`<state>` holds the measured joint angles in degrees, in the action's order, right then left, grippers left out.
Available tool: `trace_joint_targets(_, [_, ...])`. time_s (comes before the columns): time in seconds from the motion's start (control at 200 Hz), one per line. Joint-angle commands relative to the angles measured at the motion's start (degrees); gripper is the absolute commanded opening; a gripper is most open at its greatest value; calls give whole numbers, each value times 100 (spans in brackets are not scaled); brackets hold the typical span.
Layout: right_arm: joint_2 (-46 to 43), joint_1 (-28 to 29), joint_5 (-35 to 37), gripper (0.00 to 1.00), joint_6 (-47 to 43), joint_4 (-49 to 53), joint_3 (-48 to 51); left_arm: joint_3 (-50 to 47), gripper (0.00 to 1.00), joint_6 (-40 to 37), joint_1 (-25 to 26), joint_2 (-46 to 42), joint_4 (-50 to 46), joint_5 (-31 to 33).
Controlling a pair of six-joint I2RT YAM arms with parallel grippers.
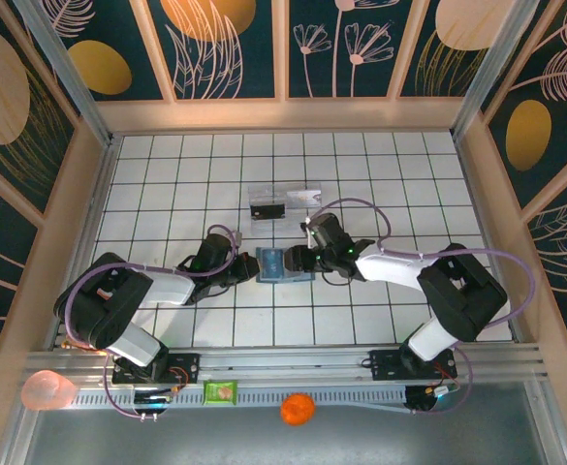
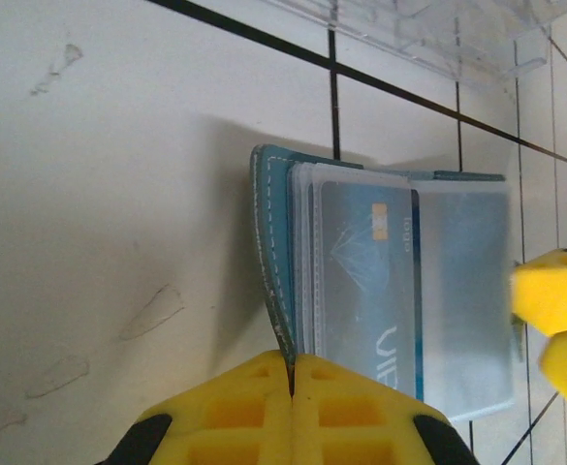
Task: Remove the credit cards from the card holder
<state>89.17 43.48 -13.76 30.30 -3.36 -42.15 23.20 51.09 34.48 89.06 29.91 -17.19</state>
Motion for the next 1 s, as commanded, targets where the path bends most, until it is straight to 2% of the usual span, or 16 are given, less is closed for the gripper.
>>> trace_joint_targets(0.0, [-123,278,-480,51,-69,-201,-288,133,0,-99,80,59,138,-276])
trace_joint_targets(0.375, [76,371,-851,52,119,-623,-379,156,0,-91,70,5,-27,-204])
trace_joint_targets(0.455, [184,380,-896,52,192,-755,-390,23,15,-11,31,-204,-101,-49])
trace_joint_targets(0.54, [191,374,-860,52,239,-833,-382,-129,22,38,-34,-542,-227,153])
trace_joint_targets(0.616, [48,365,-675,48,226,-808,-343,-206,27,-4,-50,-798,-336,249])
trace_joint_targets(0.751, [-303,94,-516,35,371,-832,-56,-202,31,-176,-53,-991,-396,200])
trace_joint_targets(0.876, [-369,-203,-794,30,503,-987,223,-46,31,-284,-4,-889,-89,-127])
trace_joint_targets(0.991, [-271,-259,-939,28,553,-1001,251,306,25,-375,185,-560,47,-215])
